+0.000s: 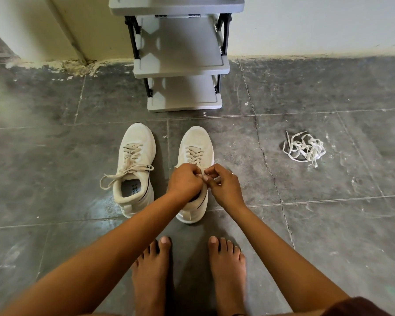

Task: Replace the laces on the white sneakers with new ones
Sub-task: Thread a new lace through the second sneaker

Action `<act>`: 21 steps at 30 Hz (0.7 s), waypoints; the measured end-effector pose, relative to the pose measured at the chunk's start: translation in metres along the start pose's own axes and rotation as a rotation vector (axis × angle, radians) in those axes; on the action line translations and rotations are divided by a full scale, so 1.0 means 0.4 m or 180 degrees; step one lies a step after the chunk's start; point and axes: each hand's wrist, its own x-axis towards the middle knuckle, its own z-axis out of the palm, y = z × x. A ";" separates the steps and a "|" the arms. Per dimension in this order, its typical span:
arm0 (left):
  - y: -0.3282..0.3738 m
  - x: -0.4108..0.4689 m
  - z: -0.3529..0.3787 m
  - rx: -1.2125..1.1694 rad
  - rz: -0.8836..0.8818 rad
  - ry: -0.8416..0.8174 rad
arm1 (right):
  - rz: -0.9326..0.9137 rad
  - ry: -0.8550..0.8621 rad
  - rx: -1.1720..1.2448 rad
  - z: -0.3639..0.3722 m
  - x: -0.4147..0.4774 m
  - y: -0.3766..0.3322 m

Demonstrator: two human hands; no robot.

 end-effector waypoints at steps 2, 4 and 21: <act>0.004 -0.011 -0.004 -0.0611 -0.0245 -0.0210 | 0.0035 0.0008 -0.0010 0.000 -0.002 0.003; 0.010 -0.016 -0.007 -0.1223 -0.0550 -0.0327 | 0.0047 0.0064 0.0015 0.004 -0.005 0.005; -0.121 -0.009 -0.069 0.1551 0.0770 0.0090 | 0.1205 0.0066 0.1470 -0.008 0.014 -0.014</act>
